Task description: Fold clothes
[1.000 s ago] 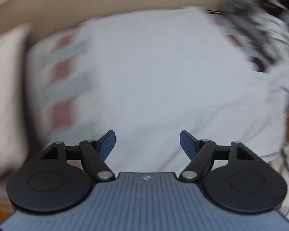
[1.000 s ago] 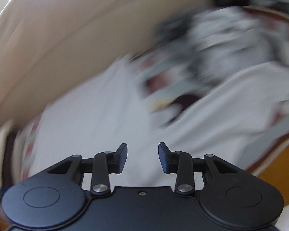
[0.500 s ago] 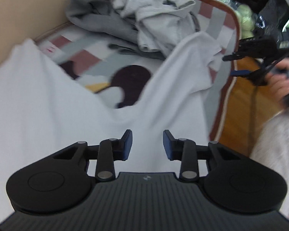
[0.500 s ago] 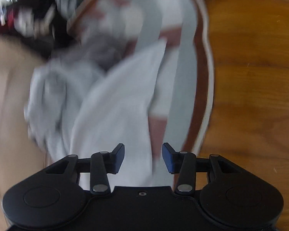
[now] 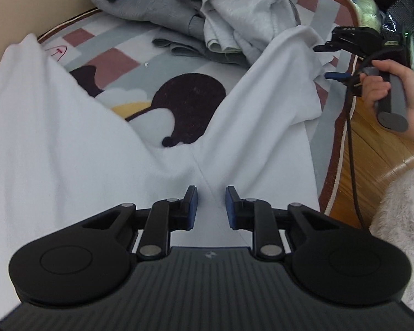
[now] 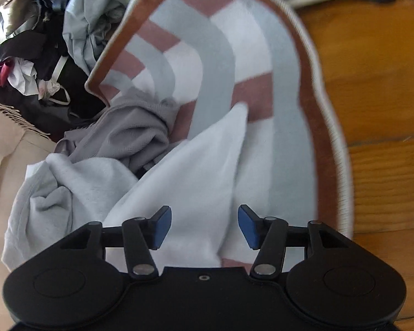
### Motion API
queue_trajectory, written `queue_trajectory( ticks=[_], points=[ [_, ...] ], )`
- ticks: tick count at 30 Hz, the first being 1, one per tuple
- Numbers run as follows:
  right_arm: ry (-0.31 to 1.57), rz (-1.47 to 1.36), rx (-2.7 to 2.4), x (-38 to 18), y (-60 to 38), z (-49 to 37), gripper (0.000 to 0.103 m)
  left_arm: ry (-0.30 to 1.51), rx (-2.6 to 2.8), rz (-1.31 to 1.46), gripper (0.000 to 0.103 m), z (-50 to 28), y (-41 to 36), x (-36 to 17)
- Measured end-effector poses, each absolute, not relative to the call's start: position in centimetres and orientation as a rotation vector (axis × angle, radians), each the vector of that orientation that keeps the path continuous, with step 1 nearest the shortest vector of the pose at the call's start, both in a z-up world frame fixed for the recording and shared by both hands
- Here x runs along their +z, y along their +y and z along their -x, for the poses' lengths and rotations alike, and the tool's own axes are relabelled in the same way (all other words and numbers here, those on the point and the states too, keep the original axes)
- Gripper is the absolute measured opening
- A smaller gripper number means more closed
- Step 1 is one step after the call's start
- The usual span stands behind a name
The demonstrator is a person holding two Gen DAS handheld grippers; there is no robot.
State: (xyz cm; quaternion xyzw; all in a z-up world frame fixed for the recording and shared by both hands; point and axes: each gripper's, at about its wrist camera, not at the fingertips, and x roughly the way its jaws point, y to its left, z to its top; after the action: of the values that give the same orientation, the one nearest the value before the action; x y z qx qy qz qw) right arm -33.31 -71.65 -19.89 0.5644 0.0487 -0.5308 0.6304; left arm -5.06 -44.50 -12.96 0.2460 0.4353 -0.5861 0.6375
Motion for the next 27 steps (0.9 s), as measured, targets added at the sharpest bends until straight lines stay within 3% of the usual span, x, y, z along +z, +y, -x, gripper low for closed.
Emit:
queue_trajectory(
  ticks=[2, 3, 4, 11, 15, 21, 22, 27],
  points=[
    [0.083, -1.267, -1.172, -20.6, -72.0, 32.8, 0.053, 1.001, -1.335, -0.557, 0.022, 4.9, -44.3, -13.0],
    [0.093, -1.237, -1.163, -20.4, -72.0, 32.6, 0.020, 1.006, -1.329, -0.551, 0.022, 4.7, -44.1, -12.9],
    [0.104, -1.206, -1.155, -20.2, -71.9, 32.4, 0.004, 1.011, -1.323, -0.545, 0.022, 4.5, -43.8, -12.8],
    [0.010, -0.998, -1.166, -14.5, -66.6, 32.6, 0.005, 1.022, -1.229, -0.492, 0.022, 2.0, -40.5, -11.3],
    [-0.093, -1.033, -1.003, -11.9, -61.0, 31.8, 0.005, 1.051, -1.211, -0.350, 0.022, 0.0, -37.3, -9.9],
    [0.038, -0.928, -0.601, -8.5, -51.6, 24.4, 0.005, 1.023, -1.124, -0.284, 0.022, -1.9, -31.9, -7.8],
    [0.051, -0.924, -0.515, -8.2, -49.8, 23.4, 0.005, 1.027, -1.097, -0.288, 0.027, -2.2, -30.9, -7.6],
    [0.204, -0.865, -0.160, -8.9, -40.8, 18.0, 0.005, 1.114, -1.004, -0.176, 0.028, -3.7, -25.8, -8.8]
  ],
)
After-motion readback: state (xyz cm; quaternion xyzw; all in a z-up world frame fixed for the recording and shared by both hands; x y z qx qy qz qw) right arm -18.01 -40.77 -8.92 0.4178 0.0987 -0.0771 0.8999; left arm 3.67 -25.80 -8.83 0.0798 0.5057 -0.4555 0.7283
